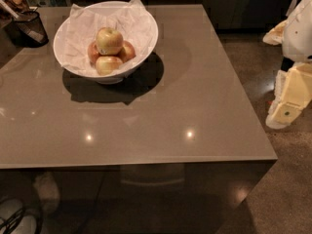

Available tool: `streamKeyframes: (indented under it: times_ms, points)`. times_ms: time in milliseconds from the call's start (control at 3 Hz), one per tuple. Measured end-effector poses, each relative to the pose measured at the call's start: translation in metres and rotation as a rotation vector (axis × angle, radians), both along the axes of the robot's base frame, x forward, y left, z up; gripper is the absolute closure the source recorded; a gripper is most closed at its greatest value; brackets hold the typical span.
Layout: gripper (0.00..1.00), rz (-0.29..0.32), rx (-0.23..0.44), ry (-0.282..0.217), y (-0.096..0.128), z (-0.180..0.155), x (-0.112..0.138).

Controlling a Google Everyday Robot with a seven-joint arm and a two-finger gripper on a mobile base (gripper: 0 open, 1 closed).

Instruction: Pick apple from white bowl

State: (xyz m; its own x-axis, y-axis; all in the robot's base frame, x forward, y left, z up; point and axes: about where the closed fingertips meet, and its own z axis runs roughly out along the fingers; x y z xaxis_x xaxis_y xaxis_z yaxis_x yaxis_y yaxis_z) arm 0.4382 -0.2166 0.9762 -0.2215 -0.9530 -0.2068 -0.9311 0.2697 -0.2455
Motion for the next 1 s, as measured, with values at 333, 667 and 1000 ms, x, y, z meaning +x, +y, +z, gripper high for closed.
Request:
streamKeyframes:
  times_ms: [333, 667, 1000]
  points:
    - [0.00, -0.001, 0.003, -0.004, 0.001, 0.001, 0.001]
    - [0.00, 0.001, 0.055, 0.013, 0.013, 0.013, 0.016]
    - [0.00, 0.054, 0.142, 0.036, 0.062, 0.046, 0.075]
